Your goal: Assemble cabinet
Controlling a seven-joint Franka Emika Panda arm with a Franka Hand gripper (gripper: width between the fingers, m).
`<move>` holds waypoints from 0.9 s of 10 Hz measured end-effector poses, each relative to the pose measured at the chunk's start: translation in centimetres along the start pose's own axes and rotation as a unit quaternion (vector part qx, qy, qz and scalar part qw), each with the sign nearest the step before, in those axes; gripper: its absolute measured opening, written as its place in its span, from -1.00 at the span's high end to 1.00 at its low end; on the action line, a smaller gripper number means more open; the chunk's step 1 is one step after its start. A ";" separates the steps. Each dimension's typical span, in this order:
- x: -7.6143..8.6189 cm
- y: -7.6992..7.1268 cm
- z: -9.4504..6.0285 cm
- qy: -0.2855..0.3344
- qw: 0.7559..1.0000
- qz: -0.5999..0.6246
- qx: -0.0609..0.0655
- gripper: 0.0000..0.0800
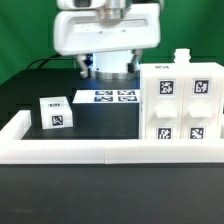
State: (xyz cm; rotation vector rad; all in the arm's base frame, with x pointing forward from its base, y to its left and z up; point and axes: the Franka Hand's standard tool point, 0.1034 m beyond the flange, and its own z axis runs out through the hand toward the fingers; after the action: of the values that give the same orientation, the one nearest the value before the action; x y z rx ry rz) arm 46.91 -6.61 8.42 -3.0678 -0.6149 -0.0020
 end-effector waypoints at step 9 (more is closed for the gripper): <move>-3.6 4.0 2.7 -0.026 0.999 0.036 -0.001 -0.99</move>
Offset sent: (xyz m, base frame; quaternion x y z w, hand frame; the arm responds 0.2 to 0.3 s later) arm 0.0000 0.0000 0.0000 0.0000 0.0000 0.0000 1.0000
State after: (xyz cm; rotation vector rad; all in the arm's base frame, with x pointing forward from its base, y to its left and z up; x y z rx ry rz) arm 45.11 -11.62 5.62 -3.0988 -0.5074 0.0782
